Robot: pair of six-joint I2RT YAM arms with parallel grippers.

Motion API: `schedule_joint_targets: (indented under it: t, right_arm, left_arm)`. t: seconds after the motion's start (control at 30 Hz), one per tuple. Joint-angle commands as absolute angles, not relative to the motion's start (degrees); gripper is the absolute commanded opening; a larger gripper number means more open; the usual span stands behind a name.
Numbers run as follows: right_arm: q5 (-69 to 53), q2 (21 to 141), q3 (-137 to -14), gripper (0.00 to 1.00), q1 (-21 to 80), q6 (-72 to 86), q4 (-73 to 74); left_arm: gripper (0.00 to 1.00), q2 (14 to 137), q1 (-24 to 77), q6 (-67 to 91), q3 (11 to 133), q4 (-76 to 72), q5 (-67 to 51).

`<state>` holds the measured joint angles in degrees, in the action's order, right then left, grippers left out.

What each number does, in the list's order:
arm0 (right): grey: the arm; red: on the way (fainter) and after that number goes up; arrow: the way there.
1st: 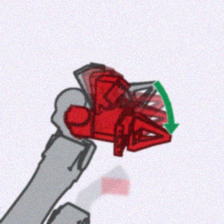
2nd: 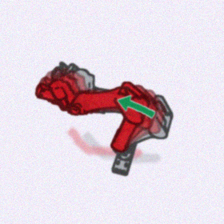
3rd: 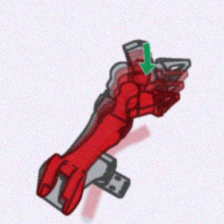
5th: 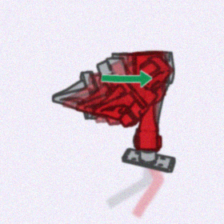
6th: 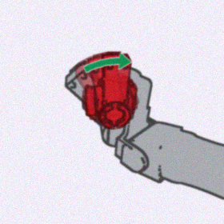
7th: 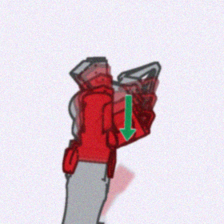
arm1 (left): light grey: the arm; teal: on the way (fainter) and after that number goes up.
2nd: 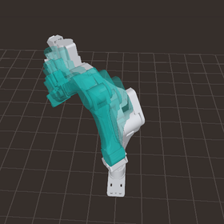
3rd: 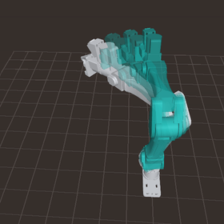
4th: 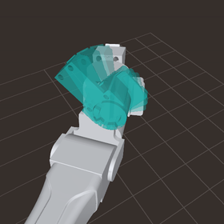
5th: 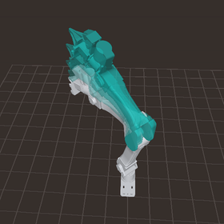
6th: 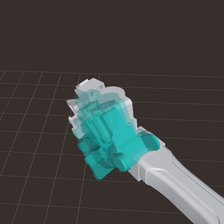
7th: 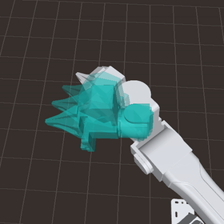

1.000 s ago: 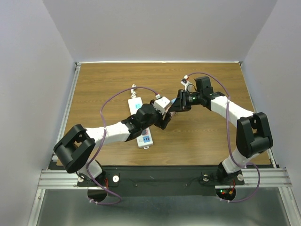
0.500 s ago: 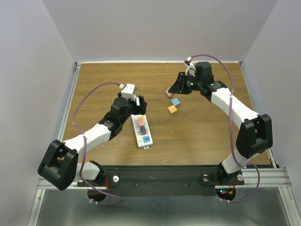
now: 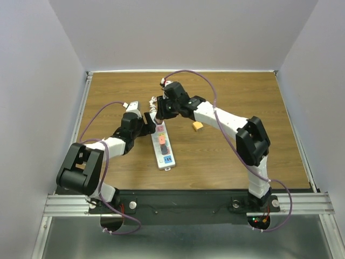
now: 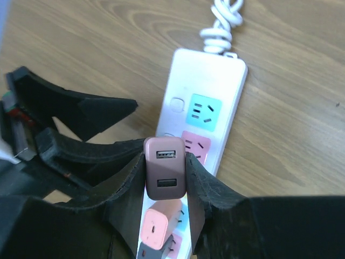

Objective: Insert the plug

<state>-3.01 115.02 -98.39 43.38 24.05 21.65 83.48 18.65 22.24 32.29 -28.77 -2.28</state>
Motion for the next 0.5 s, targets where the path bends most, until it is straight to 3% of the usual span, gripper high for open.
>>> schedule_joint_targets:
  t: [0.0,0.33,0.47]
  right_arm:
    - [7.29,117.15,-104.41,0.0,45.35,25.13,24.69]
    - [16.34,123.21,-110.55,0.0,49.92,28.21,31.8]
    - [17.66,124.54,-112.59,0.0,51.15,29.53,34.8]
  left_arm:
    - [0.83,84.99,17.23,23.03,33.93,-33.31,-4.48]
    - [0.68,87.71,15.03,23.47,33.49,-36.04,-6.94]
    - [0.66,87.71,15.03,23.55,33.4,-36.39,-7.29]
